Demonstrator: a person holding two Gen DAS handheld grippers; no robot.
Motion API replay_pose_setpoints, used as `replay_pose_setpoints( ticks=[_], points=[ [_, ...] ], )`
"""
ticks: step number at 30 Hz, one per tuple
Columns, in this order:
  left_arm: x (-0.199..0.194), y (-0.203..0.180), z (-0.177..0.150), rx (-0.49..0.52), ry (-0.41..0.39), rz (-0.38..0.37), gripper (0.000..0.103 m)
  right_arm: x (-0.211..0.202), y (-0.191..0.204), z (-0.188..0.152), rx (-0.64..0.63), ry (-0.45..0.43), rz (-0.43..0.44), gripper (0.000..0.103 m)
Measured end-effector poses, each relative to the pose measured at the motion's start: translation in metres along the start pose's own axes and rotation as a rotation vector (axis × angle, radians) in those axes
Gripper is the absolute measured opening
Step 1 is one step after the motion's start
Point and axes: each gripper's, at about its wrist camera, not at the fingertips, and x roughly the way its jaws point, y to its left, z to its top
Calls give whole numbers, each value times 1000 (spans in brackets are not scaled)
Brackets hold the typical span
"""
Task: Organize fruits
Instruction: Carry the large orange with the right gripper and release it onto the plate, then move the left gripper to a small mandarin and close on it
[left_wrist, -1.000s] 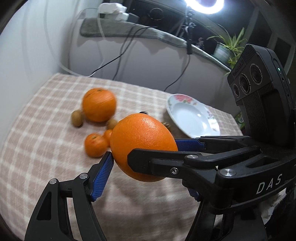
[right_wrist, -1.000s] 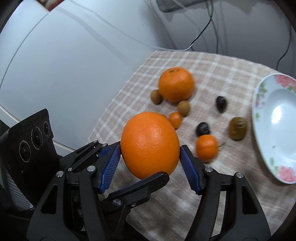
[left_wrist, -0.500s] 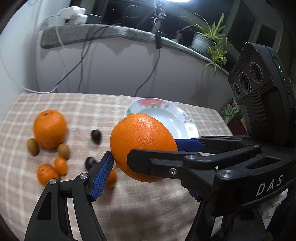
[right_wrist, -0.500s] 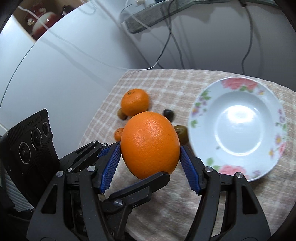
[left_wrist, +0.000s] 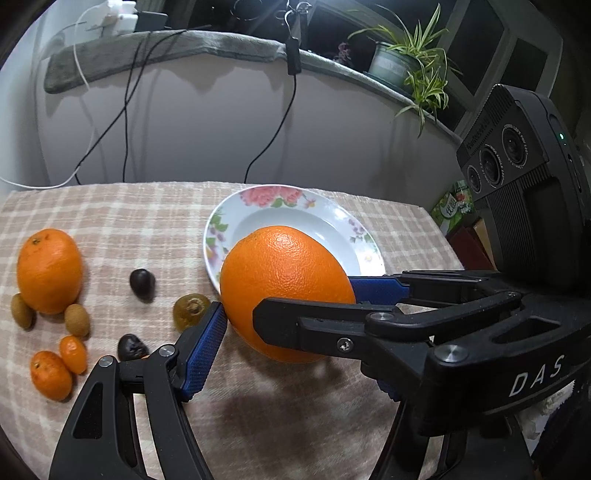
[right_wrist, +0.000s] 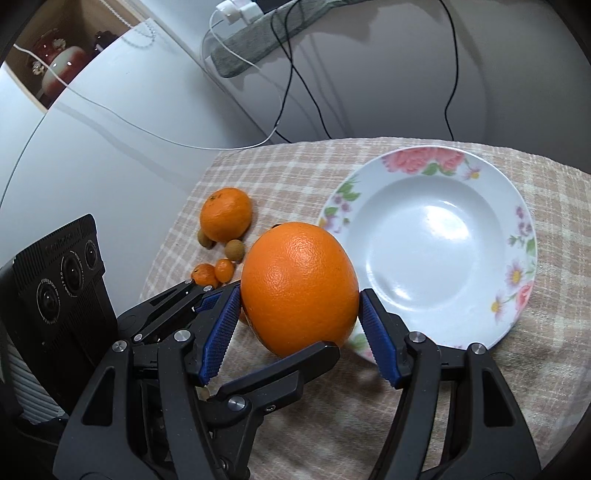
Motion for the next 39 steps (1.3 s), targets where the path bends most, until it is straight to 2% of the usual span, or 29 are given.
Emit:
replay_pose_setpoints(
  ticks=[18, 20, 22, 24, 25, 35, 39],
  points=[
    [22, -7, 5, 17, 42, 6, 71, -1, -22, 0, 45, 8, -15, 69],
    [22, -7, 5, 21, 36, 18, 69, -3, -21, 0, 39, -7, -36, 69],
    [19, -7, 5, 25, 28, 23, 69, -8, -20, 3, 30, -31, -69, 74],
    [17, -4, 6, 23, 21, 28, 69, -13, -21, 4, 32, -52, -88, 84],
    [16, -3, 5, 21, 19, 31, 69, -15, -21, 4, 27, -59, -95, 85],
    [5, 6, -3, 6, 4, 31, 69, -34, -15, -1, -18, -145, -226, 87],
    [-1, 12, -6, -16, -7, 18, 69, -44, -14, -4, -19, -187, -246, 87]
  ],
)
